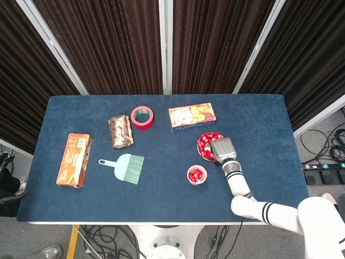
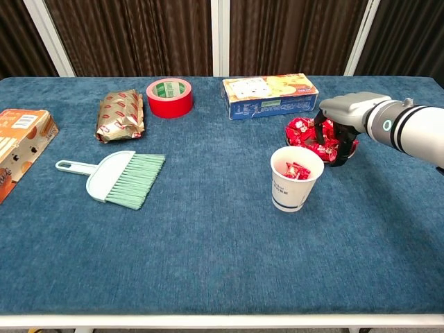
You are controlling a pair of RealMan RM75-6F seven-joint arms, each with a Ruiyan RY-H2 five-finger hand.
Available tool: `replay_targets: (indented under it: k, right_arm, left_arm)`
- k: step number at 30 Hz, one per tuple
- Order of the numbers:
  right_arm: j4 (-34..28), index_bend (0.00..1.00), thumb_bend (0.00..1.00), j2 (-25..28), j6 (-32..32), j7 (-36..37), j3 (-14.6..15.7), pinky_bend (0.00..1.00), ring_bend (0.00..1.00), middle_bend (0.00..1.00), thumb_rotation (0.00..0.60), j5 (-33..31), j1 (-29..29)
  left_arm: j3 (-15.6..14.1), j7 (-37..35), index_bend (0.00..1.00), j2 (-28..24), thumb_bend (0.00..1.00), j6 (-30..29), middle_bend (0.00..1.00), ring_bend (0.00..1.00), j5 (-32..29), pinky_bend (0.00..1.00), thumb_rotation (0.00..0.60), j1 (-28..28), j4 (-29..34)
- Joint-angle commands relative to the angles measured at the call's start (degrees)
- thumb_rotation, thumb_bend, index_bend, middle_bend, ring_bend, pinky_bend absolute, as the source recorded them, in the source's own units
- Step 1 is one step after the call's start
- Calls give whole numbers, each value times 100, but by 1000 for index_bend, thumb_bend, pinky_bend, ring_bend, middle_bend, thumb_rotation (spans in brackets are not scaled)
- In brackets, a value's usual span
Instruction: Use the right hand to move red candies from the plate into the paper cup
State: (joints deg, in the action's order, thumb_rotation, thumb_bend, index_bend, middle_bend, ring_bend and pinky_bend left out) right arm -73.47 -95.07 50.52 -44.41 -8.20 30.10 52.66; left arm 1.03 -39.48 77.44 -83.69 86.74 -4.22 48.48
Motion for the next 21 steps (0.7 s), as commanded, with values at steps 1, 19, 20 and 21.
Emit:
replay_targets:
  k: [1, 19, 20, 21]
  right_arm:
    - [-51, 492, 90, 31, 13, 11, -4, 935, 1000, 1000, 600, 15, 12]
    - [123, 493, 83, -79, 1, 23, -16, 936, 1000, 1000, 600, -100, 119]
    - [144, 493, 83, -94, -7, 26, -18, 936, 1000, 1000, 600, -102, 125]
    - [168, 493, 82, -111, -14, 24, -17, 936, 1000, 1000, 600, -105, 133]
  left_arm:
    - [5, -2, 144, -5, 92, -8, 136, 54, 3, 191, 467, -5, -2]
    - [-8, -49, 144, 30, 92, -17, 136, 54, 8, 191, 461, 9, -83]
    - [-15, -52, 144, 34, 92, -16, 137, 54, 12, 191, 460, 12, -88]
    - [-22, -60, 144, 41, 92, -12, 136, 54, 17, 191, 460, 13, -95]
